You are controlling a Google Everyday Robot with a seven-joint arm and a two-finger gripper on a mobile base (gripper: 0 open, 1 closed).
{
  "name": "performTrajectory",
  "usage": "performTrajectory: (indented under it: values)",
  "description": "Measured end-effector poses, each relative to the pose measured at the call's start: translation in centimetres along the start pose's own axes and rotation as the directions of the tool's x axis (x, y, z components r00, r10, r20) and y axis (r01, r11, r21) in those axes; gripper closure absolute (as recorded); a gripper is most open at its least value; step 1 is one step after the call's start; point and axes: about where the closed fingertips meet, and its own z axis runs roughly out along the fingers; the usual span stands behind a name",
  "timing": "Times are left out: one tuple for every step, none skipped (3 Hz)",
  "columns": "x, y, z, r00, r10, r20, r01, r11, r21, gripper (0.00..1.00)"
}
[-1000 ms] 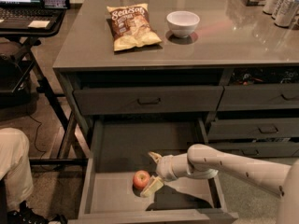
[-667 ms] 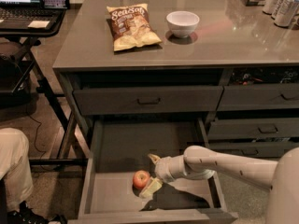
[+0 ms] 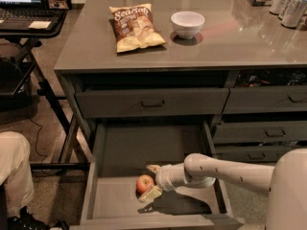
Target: Pick apple from middle drawer and place on counter
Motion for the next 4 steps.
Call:
performTrajectory:
  values:
    - [0.2,0.3,0.5,1.0,-0.015,0.018,0.015,0.9999,0.007,0.43]
    - [0.3,0.3,0.2,0.999,-0.028,0.034,0.028,0.9994,0.021,0.66]
    - [0.6,0.2,0.1,0.999,-0.031,0.037,0.031,0.9995,0.009,0.89]
    - [-0.6,0.6,-2.7,0.996,-0.043,0.075,0.042,0.999,0.015,1.0]
